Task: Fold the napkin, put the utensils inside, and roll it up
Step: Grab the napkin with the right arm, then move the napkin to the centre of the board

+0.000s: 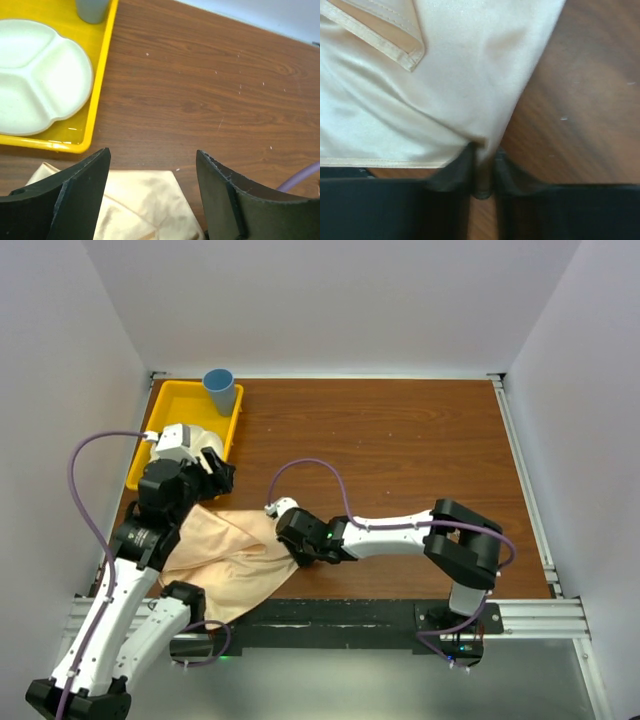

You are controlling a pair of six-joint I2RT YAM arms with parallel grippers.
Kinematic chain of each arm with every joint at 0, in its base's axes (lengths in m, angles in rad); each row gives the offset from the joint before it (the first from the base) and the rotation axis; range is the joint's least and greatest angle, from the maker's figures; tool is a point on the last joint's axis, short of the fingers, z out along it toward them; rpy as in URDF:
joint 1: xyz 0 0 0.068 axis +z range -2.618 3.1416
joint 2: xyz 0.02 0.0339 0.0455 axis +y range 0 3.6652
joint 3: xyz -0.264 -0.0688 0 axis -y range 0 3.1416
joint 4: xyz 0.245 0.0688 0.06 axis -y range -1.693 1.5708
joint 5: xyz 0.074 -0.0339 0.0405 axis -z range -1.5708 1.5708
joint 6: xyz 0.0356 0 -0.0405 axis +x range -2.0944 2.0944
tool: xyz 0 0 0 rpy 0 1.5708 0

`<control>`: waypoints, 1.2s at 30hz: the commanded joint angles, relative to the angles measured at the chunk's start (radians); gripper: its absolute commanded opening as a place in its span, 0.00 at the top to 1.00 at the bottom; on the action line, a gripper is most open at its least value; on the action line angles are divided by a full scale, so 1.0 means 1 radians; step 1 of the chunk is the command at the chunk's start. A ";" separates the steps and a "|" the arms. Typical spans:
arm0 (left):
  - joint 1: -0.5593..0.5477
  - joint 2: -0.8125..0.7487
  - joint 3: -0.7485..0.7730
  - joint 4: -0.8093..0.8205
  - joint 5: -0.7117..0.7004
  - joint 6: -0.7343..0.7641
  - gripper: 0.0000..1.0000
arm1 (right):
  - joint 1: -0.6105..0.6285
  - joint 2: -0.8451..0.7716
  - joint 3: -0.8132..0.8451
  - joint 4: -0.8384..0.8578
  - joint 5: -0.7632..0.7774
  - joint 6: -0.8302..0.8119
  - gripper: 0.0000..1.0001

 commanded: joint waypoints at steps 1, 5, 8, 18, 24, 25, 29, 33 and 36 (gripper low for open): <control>0.006 0.052 -0.028 0.054 0.179 0.067 0.29 | -0.040 -0.156 -0.025 -0.043 0.172 -0.003 0.95; -0.018 0.087 -0.072 0.129 0.312 0.096 0.27 | -0.248 -0.323 -0.118 -0.061 0.079 -0.044 1.00; -0.112 0.101 -0.105 0.214 0.297 0.099 0.27 | -0.367 -0.437 -0.166 -0.112 0.022 -0.086 1.00; -0.617 0.471 -0.044 0.289 -0.119 0.102 0.43 | -0.581 -0.532 -0.185 -0.294 0.091 -0.127 0.12; -0.631 0.636 -0.033 0.367 -0.076 0.145 0.39 | -0.464 -0.583 -0.243 -0.282 0.062 -0.060 0.16; -0.632 0.655 -0.015 0.370 -0.073 0.145 0.38 | -0.399 -0.584 -0.255 -0.273 0.044 -0.051 0.19; -0.634 0.661 -0.016 0.378 -0.147 0.079 0.45 | -0.198 -0.503 -0.315 -0.199 0.016 0.046 0.35; -0.634 0.534 -0.088 0.371 -0.261 -0.025 0.49 | -0.002 -0.394 -0.306 -0.244 0.149 0.113 0.31; -0.632 0.419 -0.134 0.306 -0.350 -0.106 0.47 | 0.068 -0.386 -0.315 -0.233 0.175 0.142 0.30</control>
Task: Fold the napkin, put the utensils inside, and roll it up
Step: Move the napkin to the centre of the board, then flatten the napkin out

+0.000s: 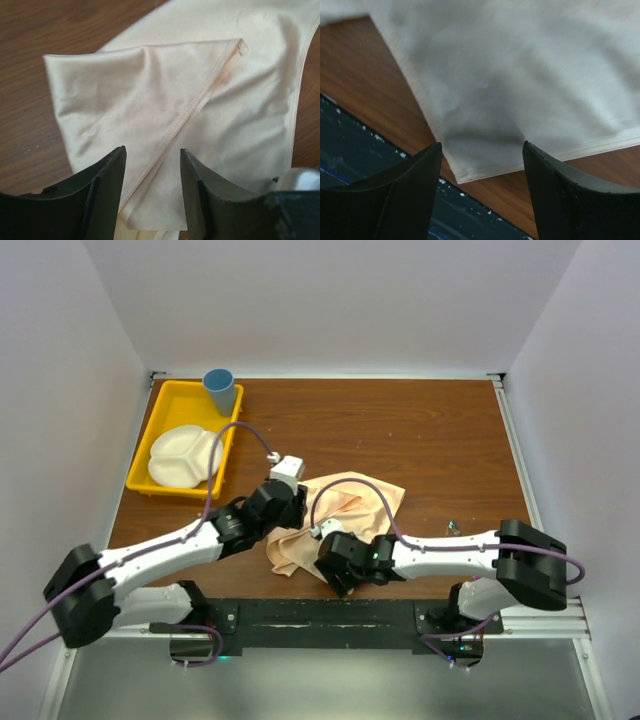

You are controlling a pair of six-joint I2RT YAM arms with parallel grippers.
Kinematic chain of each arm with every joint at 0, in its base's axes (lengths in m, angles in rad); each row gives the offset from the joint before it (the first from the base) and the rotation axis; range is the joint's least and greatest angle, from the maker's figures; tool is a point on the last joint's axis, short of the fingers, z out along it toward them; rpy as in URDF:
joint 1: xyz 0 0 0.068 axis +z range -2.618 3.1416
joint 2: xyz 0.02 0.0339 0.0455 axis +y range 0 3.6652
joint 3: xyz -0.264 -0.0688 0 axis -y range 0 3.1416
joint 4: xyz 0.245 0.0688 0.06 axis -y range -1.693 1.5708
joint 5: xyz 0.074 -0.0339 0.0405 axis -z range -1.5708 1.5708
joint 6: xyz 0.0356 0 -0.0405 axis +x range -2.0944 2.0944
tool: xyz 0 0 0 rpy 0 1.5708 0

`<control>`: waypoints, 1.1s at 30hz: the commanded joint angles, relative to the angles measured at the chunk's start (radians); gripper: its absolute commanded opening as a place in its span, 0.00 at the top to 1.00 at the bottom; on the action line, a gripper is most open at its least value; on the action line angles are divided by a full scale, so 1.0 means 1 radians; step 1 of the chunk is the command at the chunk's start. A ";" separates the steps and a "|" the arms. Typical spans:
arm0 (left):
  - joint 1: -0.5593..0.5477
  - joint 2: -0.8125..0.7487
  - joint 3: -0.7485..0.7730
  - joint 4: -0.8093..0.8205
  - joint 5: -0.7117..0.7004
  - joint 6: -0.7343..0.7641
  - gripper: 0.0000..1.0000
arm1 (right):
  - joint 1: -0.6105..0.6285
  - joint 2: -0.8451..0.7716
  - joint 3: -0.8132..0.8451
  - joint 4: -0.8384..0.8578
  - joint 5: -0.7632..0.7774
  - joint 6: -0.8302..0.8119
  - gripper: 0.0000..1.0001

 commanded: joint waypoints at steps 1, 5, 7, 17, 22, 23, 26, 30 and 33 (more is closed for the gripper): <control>-0.002 -0.204 -0.053 -0.020 -0.188 -0.152 0.47 | 0.087 -0.004 -0.013 0.004 0.102 0.093 0.30; 0.001 -0.340 -0.088 -0.077 -0.239 -0.183 0.45 | 0.121 0.058 -0.012 0.007 0.105 0.104 0.32; 0.002 -0.380 -0.092 -0.092 -0.234 -0.180 0.43 | 0.121 0.085 -0.010 0.029 0.093 0.109 0.40; 0.004 -0.283 -0.044 -0.069 -0.101 -0.066 0.19 | -0.087 -0.113 0.059 -0.066 0.229 0.040 1.00; 0.004 -0.233 -0.019 0.003 -0.040 -0.007 0.23 | -0.279 -0.268 0.197 -0.083 0.159 -0.110 1.00; 0.004 -0.233 -0.024 0.021 -0.026 0.000 0.24 | -0.336 -0.263 0.224 -0.086 0.145 -0.129 1.00; 0.004 -0.218 -0.021 0.067 0.010 0.010 0.23 | -0.411 -0.210 0.355 -0.119 0.128 -0.183 1.00; 0.004 -0.140 -0.009 0.097 0.045 0.010 0.11 | -0.479 -0.150 0.484 -0.119 0.073 -0.209 1.00; 0.002 -0.074 -0.001 0.118 0.103 0.001 0.11 | -0.494 -0.116 0.545 -0.122 0.059 -0.213 1.00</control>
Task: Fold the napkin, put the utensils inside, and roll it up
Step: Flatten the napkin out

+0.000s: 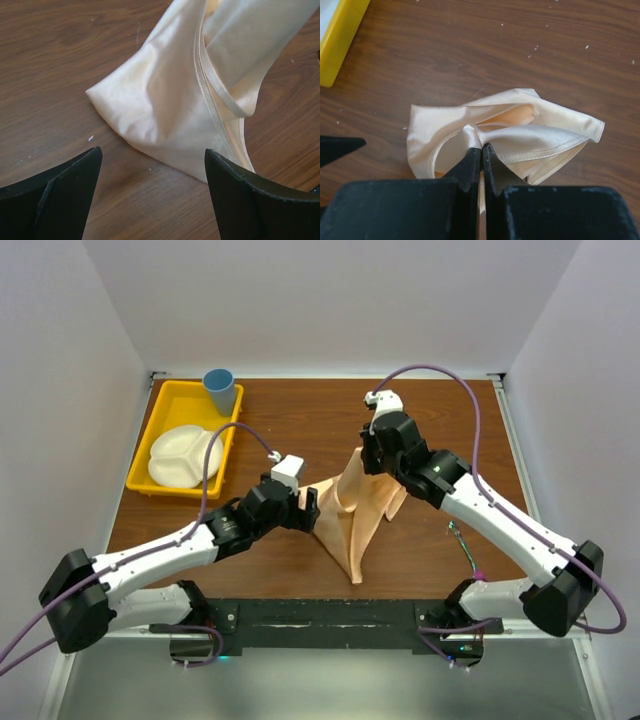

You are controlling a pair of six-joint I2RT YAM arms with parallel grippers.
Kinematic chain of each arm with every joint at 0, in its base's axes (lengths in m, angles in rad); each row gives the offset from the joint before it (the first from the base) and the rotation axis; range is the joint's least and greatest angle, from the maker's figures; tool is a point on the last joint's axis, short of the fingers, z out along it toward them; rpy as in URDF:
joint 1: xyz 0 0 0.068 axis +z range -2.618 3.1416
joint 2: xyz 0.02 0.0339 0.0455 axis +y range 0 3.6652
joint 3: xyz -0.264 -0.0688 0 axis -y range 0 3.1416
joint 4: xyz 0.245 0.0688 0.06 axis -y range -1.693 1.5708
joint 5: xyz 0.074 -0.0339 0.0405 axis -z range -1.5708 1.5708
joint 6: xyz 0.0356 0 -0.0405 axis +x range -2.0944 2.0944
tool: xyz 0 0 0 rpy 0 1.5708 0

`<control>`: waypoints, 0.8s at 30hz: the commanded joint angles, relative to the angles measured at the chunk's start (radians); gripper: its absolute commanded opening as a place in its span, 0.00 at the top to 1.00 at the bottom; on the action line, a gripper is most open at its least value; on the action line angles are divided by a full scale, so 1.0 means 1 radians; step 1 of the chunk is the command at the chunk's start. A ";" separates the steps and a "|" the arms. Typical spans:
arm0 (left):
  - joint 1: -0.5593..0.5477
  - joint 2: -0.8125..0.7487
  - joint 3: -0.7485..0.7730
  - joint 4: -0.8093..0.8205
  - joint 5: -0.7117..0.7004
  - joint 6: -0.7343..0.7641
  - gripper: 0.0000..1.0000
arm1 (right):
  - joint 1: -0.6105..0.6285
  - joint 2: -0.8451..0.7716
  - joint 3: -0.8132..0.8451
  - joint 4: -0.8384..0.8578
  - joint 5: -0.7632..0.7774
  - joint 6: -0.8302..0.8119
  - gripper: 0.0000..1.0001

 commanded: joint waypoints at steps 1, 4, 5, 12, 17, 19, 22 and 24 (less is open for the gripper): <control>0.001 0.081 0.034 0.119 0.119 0.005 0.11 | -0.019 0.036 0.100 -0.027 -0.053 -0.051 1.00; -0.003 0.118 -0.012 0.250 0.179 -0.039 0.09 | -0.026 0.045 0.116 -0.035 -0.068 -0.047 1.00; -0.006 0.137 -0.018 0.278 0.184 -0.062 0.08 | -0.029 0.044 0.116 -0.035 -0.068 -0.046 1.00; -0.074 0.306 0.033 0.289 -0.015 -0.171 0.01 | -0.038 0.019 0.122 -0.050 -0.080 -0.041 1.00; -0.080 0.426 0.127 0.191 -0.088 -0.200 0.15 | -0.055 0.012 0.145 -0.059 -0.077 -0.043 1.00; -0.079 0.411 0.109 0.187 -0.131 -0.211 0.38 | -0.078 0.010 0.160 -0.062 -0.076 -0.052 1.00; -0.071 0.325 0.078 0.181 -0.188 -0.175 0.70 | -0.136 0.010 0.196 -0.075 -0.074 -0.077 1.00; -0.048 0.238 0.072 0.153 -0.200 -0.122 0.91 | -0.173 0.004 0.245 -0.087 -0.076 -0.103 1.00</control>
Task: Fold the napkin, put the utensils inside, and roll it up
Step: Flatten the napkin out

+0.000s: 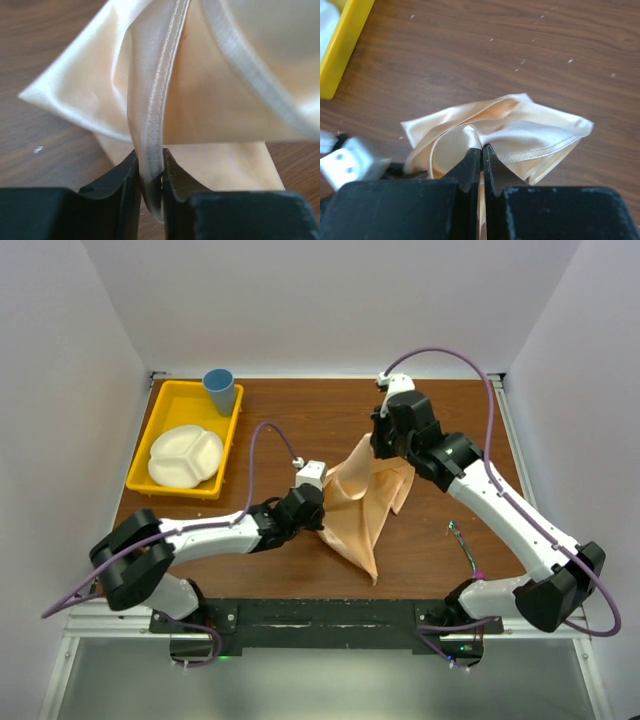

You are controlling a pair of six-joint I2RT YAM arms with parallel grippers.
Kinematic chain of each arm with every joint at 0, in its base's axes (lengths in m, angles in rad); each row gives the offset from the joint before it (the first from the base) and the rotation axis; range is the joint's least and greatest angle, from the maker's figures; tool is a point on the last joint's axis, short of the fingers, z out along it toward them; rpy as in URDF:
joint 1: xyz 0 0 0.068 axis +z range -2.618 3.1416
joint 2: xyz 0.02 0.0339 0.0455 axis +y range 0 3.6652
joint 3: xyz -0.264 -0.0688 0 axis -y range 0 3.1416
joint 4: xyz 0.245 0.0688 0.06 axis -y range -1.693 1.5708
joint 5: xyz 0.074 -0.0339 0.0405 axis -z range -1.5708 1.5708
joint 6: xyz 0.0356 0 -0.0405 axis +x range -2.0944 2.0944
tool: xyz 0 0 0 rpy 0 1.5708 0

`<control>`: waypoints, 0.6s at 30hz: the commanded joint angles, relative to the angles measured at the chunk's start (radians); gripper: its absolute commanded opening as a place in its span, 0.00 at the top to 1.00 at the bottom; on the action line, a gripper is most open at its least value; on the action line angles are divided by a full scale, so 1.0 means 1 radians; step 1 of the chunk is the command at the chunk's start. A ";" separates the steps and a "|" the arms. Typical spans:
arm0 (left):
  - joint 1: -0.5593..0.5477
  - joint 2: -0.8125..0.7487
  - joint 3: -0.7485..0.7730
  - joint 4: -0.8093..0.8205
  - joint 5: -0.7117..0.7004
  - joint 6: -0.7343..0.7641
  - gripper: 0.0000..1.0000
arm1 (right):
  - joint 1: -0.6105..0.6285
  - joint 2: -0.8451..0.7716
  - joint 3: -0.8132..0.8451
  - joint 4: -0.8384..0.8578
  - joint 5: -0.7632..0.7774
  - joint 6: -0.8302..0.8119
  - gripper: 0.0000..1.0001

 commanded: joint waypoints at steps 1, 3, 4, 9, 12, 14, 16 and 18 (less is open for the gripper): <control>0.039 -0.214 -0.005 -0.023 -0.110 0.084 0.97 | -0.098 -0.055 0.124 -0.008 0.008 -0.064 1.00; 0.081 -0.279 0.022 -0.088 -0.089 0.135 1.00 | -0.109 -0.064 0.198 -0.022 0.035 -0.118 1.00; 0.107 -0.342 0.039 -0.102 -0.078 0.196 1.00 | -0.109 -0.075 0.222 -0.027 0.047 -0.160 1.00; 0.124 -0.517 0.190 -0.165 0.023 0.385 1.00 | -0.111 -0.146 0.339 -0.041 0.110 -0.227 1.00; 0.124 -0.584 0.280 -0.201 0.102 0.451 1.00 | -0.109 -0.216 0.376 -0.059 0.107 -0.238 1.00; 0.124 -0.618 0.318 -0.204 0.167 0.462 1.00 | -0.109 -0.273 0.396 -0.067 0.097 -0.238 1.00; 0.124 -0.666 0.334 -0.207 0.195 0.465 1.00 | -0.109 -0.310 0.402 -0.064 0.081 -0.233 1.00; 0.124 -0.704 0.349 -0.213 0.220 0.463 1.00 | -0.111 -0.354 0.407 -0.064 0.075 -0.228 1.00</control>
